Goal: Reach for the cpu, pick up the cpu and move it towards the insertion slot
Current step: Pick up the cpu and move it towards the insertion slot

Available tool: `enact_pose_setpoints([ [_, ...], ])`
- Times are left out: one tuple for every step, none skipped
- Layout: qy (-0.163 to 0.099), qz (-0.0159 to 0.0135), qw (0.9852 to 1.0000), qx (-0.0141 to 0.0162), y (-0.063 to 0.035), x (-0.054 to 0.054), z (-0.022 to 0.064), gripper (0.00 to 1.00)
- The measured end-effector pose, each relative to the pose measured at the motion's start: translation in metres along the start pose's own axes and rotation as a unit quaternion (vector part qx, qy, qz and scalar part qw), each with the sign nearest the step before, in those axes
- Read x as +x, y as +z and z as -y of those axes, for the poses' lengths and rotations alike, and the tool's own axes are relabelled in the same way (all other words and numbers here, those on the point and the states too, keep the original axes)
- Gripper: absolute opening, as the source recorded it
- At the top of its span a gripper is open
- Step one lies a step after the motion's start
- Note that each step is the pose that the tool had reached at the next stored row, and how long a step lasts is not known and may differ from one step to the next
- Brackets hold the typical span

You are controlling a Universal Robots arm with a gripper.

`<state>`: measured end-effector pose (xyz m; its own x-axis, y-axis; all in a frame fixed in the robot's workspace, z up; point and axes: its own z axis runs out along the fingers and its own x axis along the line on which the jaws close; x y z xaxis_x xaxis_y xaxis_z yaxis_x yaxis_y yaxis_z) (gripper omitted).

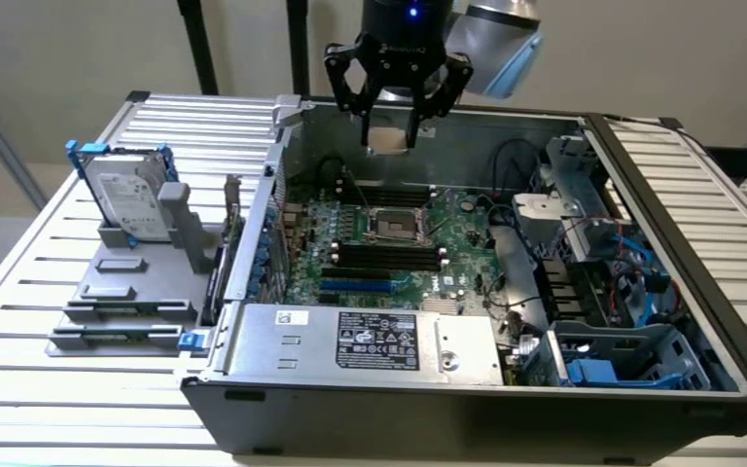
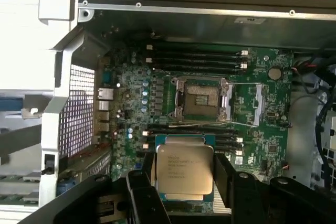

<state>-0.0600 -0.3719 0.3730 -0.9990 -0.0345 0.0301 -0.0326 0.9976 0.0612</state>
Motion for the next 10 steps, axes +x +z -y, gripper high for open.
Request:
enact_pose_setpoints([
  [0.000, 0.0000, 1.0000, 0.0003, 0.0011, -0.002, -0.0038, 0.54],
  [0.000, 0.0000, 1.0000, 0.0005, 0.0021, -0.005, -0.0074, 0.54],
  [0.000, 0.0000, 1.0000, 0.0008, 0.0033, -0.007, -0.0108, 0.54],
  [0.000, -0.0001, 1.0000, 0.0011, 0.0044, -0.009, -0.0142, 0.54],
  [0.000, 0.0000, 1.0000, 0.0012, 0.0057, -0.011, -0.0173, 0.54],
  [0.000, 0.0000, 1.0000, 0.0014, 0.0069, -0.012, -0.0204, 0.54],
  [0.000, -0.0001, 1.0000, 0.0017, 0.0080, -0.014, -0.0234, 0.54],
  [0.000, -0.0001, 1.0000, 0.0018, 0.0091, -0.015, -0.0258, 0.54],
  [0.000, 0.0000, 1.0000, 0.0018, 0.0100, -0.016, -0.0278, 0.54],
  [0.001, 0.0000, 1.0000, 0.0019, 0.0109, -0.017, -0.0295, 0.54],
])
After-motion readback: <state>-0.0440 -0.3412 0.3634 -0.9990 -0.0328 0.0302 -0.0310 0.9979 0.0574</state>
